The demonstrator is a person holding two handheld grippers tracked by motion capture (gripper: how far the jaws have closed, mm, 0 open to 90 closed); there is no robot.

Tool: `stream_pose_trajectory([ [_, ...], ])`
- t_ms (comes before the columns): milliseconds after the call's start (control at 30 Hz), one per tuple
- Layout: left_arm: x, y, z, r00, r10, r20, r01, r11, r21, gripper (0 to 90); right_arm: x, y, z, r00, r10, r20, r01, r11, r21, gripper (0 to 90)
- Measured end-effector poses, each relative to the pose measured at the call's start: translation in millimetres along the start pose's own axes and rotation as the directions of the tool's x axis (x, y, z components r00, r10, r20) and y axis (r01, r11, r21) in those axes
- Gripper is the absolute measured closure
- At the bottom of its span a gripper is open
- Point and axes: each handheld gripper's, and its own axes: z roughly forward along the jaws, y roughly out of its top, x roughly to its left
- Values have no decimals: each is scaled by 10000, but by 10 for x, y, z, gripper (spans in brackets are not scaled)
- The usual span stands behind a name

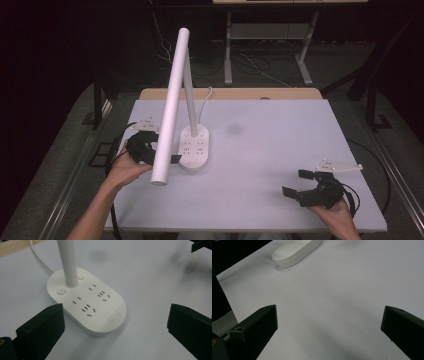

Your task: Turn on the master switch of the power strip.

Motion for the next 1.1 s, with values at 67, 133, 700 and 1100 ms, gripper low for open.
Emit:
stream_pose_trajectory([
  [67, 27, 21, -2, 10000, -17, -9, 17, 10000, -17, 2, -1, -2, 0, 10000, -7, 20, 7, 10000, 1, 2],
  [133, 61, 44, 5, 10000, -17, -48, 17, 10000, 49, 3, 3, -3, -1, 10000, 13, 76, -12, 10000, -41, 2],
  [700, 338, 213, 49, 9987, -396, -317, 407, 9986, 336, 57, 3, -8, -11, 9999, 74, 85, -74, 10000, -46, 2],
  [1100, 498, 264, 155, 9977, -531, -411, 548, 9976, 429, 136, 0, -10, -6, 10000, -1, 82, 1, 10000, -40, 2],
])
